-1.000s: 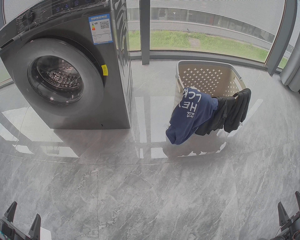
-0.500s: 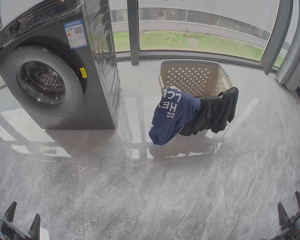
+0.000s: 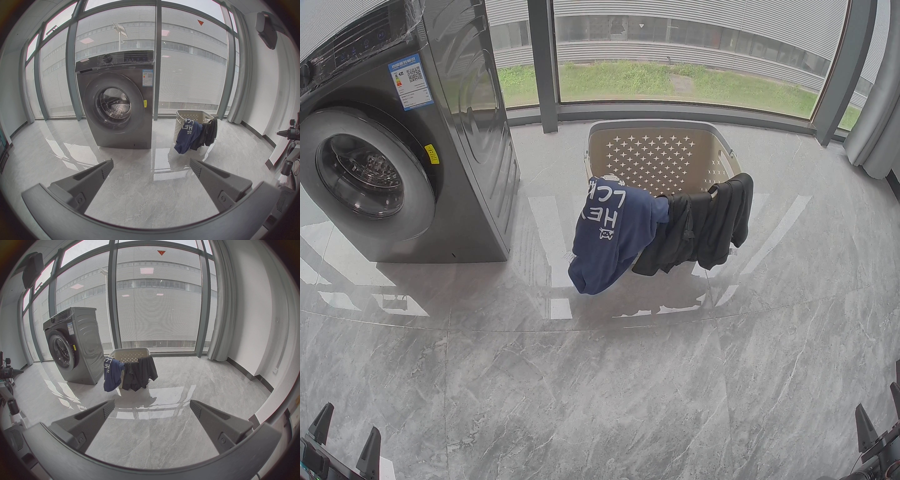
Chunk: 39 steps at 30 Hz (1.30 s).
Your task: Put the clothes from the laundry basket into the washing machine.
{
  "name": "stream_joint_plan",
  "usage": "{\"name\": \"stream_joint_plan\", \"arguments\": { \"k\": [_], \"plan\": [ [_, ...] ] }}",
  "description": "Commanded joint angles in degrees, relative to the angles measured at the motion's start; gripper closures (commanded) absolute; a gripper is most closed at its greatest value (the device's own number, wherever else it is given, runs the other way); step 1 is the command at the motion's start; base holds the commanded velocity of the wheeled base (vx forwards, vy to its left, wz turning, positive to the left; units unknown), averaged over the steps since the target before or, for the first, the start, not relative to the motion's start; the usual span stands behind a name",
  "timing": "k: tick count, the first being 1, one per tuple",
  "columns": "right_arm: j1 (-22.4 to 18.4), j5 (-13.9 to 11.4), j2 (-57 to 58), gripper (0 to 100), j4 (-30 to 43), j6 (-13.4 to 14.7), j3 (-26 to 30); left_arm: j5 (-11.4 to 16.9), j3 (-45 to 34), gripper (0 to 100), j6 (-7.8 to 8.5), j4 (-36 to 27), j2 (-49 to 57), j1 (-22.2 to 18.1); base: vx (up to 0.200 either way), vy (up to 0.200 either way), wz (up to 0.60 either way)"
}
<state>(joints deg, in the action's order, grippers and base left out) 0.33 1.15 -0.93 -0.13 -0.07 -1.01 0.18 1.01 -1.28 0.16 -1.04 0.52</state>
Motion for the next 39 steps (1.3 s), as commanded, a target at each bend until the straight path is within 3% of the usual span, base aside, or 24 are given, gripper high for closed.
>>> {"name": "stream_joint_plan", "arguments": {
  "k": [1,11,17,35,39],
  "plan": [
    [0.0,0.0,0.9,0,0.0,0.0,0.9,0.0,-1.0,0,-0.04,0.0,0.9,0.0,0.200,0.000,0.00],
    [0.0,0.0,0.9,0,0.0,0.0,0.9,0.0,-1.0,0,-0.04,0.0,0.9,0.0,0.200,0.000,0.00],
    [0.0,0.0,0.9,0,0.0,0.0,0.9,0.0,-1.0,0,-0.04,0.1,0.9,-0.1,0.000,0.000,0.00],
    [0.0,0.0,0.9,0,0.0,0.0,0.9,0.0,-1.0,0,-0.13,0.1,0.9,0.0,0.000,-0.200,0.00],
    [0.0,0.0,0.9,0,0.0,0.0,0.9,0.0,-1.0,0,-0.13,0.1,0.9,-0.1,0.000,0.000,0.00]
  ]
}}
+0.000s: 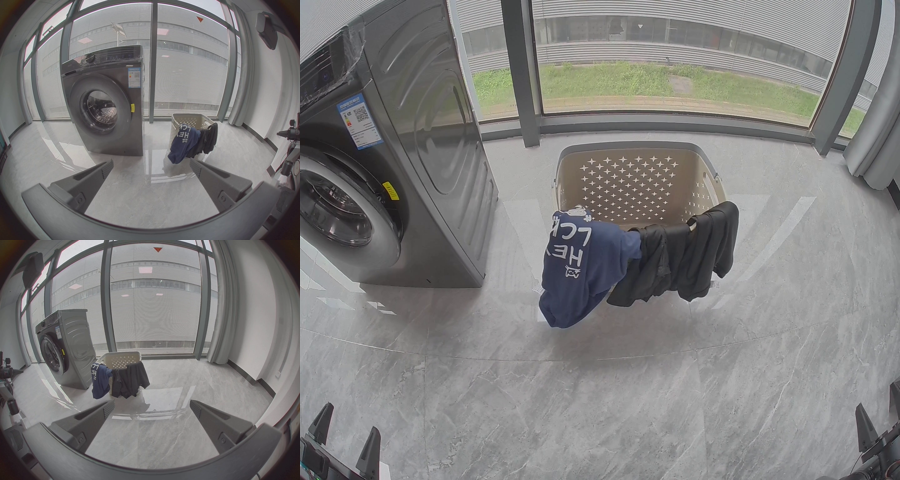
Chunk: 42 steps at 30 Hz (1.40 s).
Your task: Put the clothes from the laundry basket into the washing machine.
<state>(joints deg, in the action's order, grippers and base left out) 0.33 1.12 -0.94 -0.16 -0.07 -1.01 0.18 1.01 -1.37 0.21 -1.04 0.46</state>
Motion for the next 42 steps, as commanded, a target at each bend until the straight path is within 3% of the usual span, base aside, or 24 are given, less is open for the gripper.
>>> {"name": "stream_joint_plan", "arguments": {
  "k": [1,35,42],
  "plan": [
    [0.0,0.0,0.9,0,0.0,0.0,0.9,0.0,-1.0,0,-0.04,0.1,0.9,0.1,0.000,0.000,0.00],
    [0.0,0.0,0.9,0,0.0,0.0,0.9,0.0,-1.0,0,-0.30,0.0,0.9,0.0,0.194,0.000,0.00],
    [0.0,0.0,0.9,0,0.0,0.0,0.9,0.0,-1.0,0,-0.30,0.1,0.9,0.1,0.000,0.000,0.00]
  ]
}}
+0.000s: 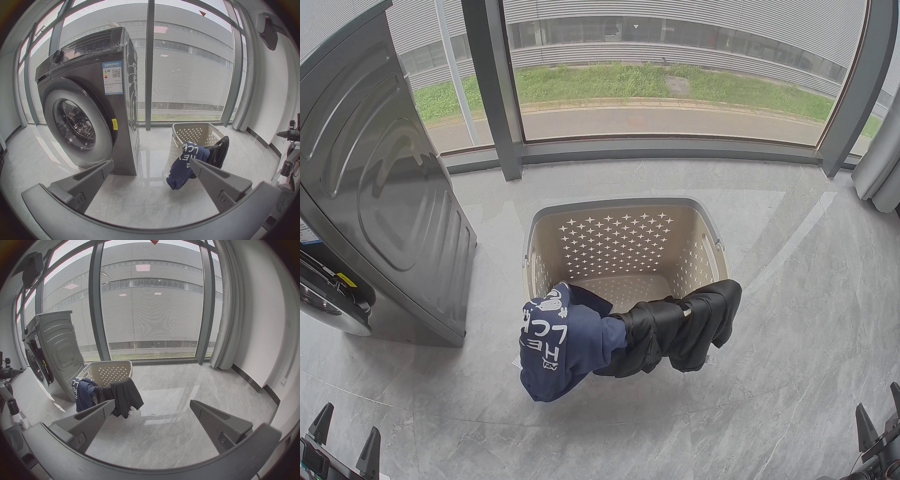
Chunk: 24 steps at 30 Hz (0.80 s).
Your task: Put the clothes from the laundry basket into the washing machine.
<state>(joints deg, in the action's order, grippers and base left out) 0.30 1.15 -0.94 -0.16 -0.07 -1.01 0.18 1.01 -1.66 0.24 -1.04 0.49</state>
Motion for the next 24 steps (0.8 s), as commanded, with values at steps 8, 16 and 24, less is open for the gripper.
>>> {"name": "stream_joint_plan", "arguments": {
  "k": [8,16,24],
  "plan": [
    [0.0,0.0,0.9,0,0.0,0.0,0.9,0.0,-1.0,0,-0.19,0.0,0.9,0.0,0.000,-0.075,0.00],
    [0.0,0.0,0.9,0,0.0,0.0,0.9,0.0,-1.0,0,-0.19,0.0,0.9,0.0,0.050,0.000,0.00],
    [0.0,0.0,0.9,0,0.0,0.0,0.9,0.0,-1.0,0,-0.19,-0.1,0.9,0.0,0.175,0.000,0.00]
  ]
}}
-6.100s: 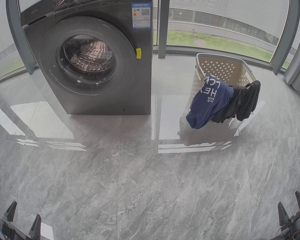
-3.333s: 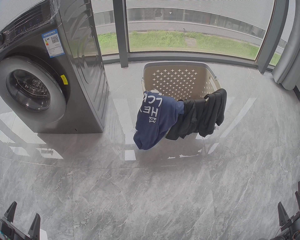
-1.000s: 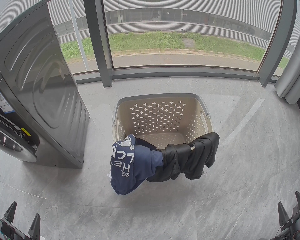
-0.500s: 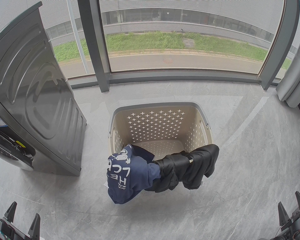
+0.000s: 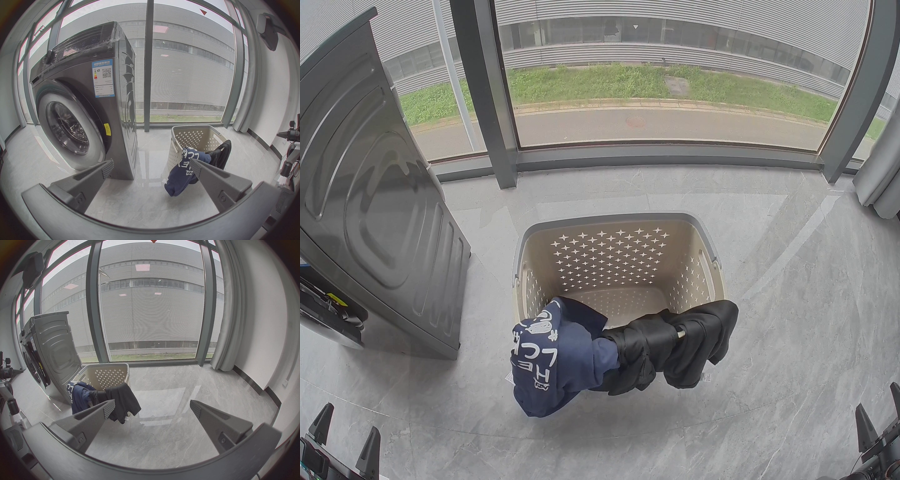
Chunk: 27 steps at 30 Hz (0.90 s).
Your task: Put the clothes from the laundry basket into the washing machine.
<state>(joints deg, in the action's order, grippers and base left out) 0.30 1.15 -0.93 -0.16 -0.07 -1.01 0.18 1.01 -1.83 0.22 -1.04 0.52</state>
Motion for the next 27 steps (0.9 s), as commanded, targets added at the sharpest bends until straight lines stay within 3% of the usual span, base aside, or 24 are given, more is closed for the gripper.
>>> {"name": "stream_joint_plan", "arguments": {
  "k": [1,5,11,14,20,27],
  "plan": [
    [0.0,0.0,0.9,0,0.0,0.0,0.9,0.0,-1.0,0,-0.02,0.0,0.9,0.0,0.000,0.000,0.00],
    [0.0,0.0,0.9,0,0.0,0.0,0.9,0.0,-1.0,0,-0.02,0.0,0.9,0.0,0.000,0.000,0.00],
    [0.1,0.0,0.9,0,0.0,0.0,0.9,0.0,-1.0,0,-0.11,0.0,0.9,0.0,0.200,0.000,0.00],
    [0.0,0.0,0.9,0,0.0,0.0,0.9,0.0,-1.0,0,-0.11,0.0,0.9,0.0,0.000,0.000,0.00],
    [0.0,0.0,0.9,0,0.0,0.0,0.9,-0.1,-1.0,0,-0.19,0.0,0.9,0.0,0.200,0.000,0.00],
    [0.0,0.0,0.9,0,0.0,0.0,0.9,-0.1,-1.0,0,-0.19,0.0,0.9,-0.1,0.086,0.000,0.00]
  ]
}}
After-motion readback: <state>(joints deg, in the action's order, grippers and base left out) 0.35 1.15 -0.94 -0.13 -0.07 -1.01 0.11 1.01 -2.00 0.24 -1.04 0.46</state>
